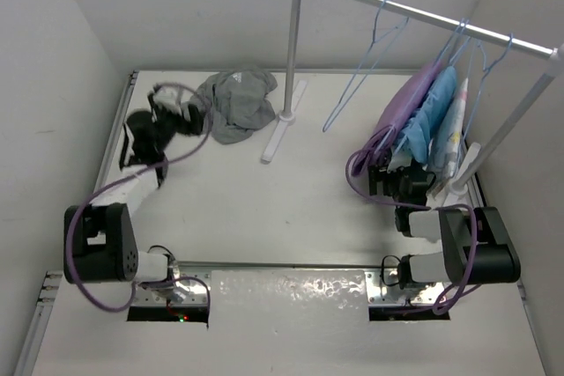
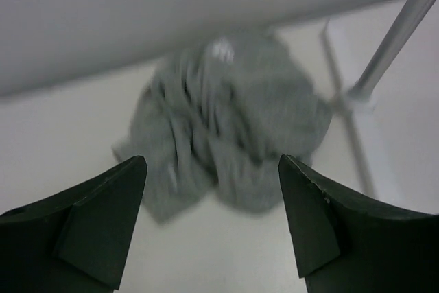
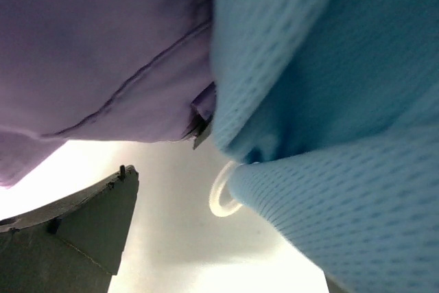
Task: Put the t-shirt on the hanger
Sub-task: Pick up the hanger from the clothesline.
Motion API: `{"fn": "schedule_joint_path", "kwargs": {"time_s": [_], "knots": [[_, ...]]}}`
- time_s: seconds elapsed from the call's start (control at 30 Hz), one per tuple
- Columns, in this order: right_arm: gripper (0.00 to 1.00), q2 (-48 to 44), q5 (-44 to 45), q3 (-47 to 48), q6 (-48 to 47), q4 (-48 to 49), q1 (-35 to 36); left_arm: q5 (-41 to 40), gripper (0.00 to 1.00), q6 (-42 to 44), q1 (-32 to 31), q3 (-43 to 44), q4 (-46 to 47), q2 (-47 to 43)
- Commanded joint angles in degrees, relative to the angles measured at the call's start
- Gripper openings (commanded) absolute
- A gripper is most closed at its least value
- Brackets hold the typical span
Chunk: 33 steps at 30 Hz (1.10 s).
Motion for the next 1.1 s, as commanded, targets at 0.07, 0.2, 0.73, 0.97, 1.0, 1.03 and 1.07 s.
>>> {"fn": "schedule_joint_path", "kwargs": {"time_s": [0.07, 0.2, 0.73, 0.97, 1.0, 1.03, 1.07], "knots": [[0.99, -2.6, -3.2, 7.0, 3.7, -14.0, 0.3, 12.5, 0.75, 5.9, -9.8, 32.9, -46.0, -3.5], [0.99, -5.4, -1.5, 7.7, 5.4, -20.1, 1.2, 9.6, 0.76, 9.6, -23.6, 56.4, -61.6, 2.5], [0.99, -14.0, 4.3, 11.5, 9.7, -40.5, 3.9, -4.3, 0.83, 9.9, -47.4, 102.1, -71.3, 36.5], [0.99, -13.8, 5.0, 12.3, 11.1, -42.6, 4.1, -11.0, 0.81, 9.3, -49.5, 104.4, -69.0, 39.7], [0.99, -13.7, 4.8, 12.6, 11.3, -42.8, 4.3, -12.4, 0.78, 9.0, -49.8, 104.2, -68.7, 40.0], [0.99, -13.7, 4.7, 12.7, 11.5, -43.4, 4.4, -13.5, 0.66, 8.9, -49.8, 104.1, -68.5, 40.5], [0.99, -13.7, 4.5, 12.8, 11.6, -43.5, 4.5, -16.2, 0.59, 8.3, -49.9, 103.8, -68.1, 40.7]]}}
